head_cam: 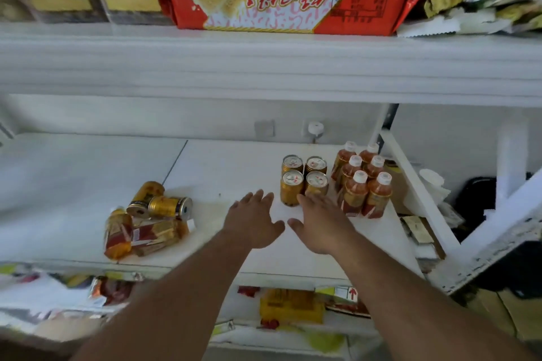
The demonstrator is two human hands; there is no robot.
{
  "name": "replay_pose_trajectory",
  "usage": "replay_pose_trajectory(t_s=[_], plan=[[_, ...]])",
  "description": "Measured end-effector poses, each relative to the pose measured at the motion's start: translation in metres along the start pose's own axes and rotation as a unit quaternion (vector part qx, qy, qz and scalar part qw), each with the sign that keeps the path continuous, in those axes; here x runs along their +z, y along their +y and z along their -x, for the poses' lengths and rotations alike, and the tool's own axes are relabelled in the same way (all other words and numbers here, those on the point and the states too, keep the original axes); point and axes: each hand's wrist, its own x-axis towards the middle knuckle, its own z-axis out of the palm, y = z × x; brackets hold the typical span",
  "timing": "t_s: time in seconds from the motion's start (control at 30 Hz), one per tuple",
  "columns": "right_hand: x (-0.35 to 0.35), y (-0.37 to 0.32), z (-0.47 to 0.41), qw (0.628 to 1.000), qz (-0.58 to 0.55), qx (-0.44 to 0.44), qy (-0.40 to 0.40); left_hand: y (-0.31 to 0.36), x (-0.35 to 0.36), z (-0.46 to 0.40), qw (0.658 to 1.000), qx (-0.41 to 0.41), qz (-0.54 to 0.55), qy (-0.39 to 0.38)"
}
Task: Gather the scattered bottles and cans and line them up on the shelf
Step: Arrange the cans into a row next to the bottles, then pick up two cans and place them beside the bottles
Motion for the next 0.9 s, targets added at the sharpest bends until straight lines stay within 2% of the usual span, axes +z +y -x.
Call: replay_pose_trajectory(t_s=[0.3,0.5,0.9], plan=[[0.011,-0.012,0.063,0.998,-0.008,-0.047,-0.048,0.01,-0.006,0.098,0.997,-0.069,0.016,0.013],[0.017,-0.04,0.105,0.996,-0.02,-0.073,-0.053,0.005,-0.001,0.153,0.995,-0.089,0.026,0.023],[0.037,-0.142,0.146,0.997,-0.023,-0.07,-0.037,-0.091,-0.005,0.226,0.993,-0.1,0.046,0.034]])
